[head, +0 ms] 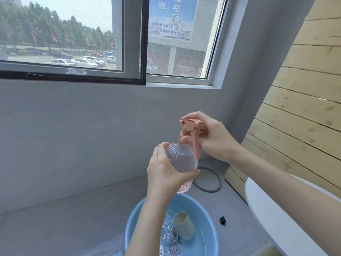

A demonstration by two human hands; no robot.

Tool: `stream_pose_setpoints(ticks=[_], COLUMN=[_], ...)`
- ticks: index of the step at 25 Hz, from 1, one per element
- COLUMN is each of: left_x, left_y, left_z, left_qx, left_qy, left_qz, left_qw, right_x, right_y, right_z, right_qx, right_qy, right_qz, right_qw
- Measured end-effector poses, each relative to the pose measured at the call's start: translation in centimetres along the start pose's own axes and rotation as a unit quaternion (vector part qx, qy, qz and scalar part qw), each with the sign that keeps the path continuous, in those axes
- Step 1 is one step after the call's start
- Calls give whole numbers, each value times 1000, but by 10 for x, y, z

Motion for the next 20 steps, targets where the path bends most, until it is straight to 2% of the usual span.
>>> stream_pose_setpoints(ticks=[4,13,20], left_x=[-1,-3,-6], left_y=[-2,-4,-3], left_z=[-1,2,6], left_qx=[2,-14,-26], left_qy=[9,7,37], left_qz=[-12,-9,-38], left_qw=[1000,1000,998], right_x=[-6,-8,-7], right_y=[-2,2,2], right_z=[-7,-2,7], right_qx=[28,11,-9], right_qy=[24,50,79], right_qz=[-48,-86,-25], right_qw=[998,995,997])
Point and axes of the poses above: each hand's wrist, its own z-axis away from the middle knuckle, its own y-axis out of the palm, x = y × z, the point moved 5 cm from there along -z, towards the middle knuckle
